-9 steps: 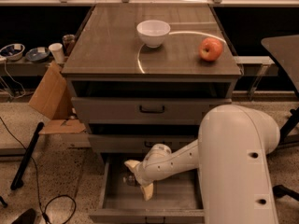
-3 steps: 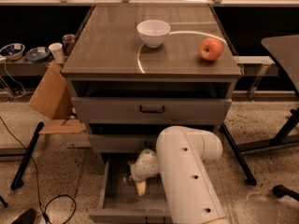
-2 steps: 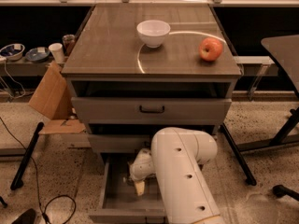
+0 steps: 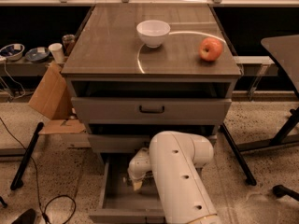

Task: Pick water bottle from bottom drawer and place on counter

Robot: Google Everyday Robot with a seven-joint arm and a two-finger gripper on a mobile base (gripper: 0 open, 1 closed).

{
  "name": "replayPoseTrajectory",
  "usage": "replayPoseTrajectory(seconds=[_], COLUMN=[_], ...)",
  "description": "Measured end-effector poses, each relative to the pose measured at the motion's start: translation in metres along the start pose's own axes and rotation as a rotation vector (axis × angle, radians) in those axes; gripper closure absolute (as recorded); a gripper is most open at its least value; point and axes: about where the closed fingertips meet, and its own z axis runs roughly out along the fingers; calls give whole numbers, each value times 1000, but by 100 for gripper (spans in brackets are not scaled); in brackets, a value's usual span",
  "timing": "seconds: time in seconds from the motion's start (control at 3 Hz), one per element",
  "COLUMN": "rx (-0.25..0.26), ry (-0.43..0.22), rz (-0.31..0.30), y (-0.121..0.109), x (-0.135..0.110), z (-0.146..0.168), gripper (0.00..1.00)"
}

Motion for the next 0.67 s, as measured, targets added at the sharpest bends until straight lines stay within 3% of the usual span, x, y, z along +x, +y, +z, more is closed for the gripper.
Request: replayPoseTrajectory(seconds=[0.67], rx=[-39], ry=[-35], rz=[-43], y=[-1], x=[-6], z=[2], gripper=[81])
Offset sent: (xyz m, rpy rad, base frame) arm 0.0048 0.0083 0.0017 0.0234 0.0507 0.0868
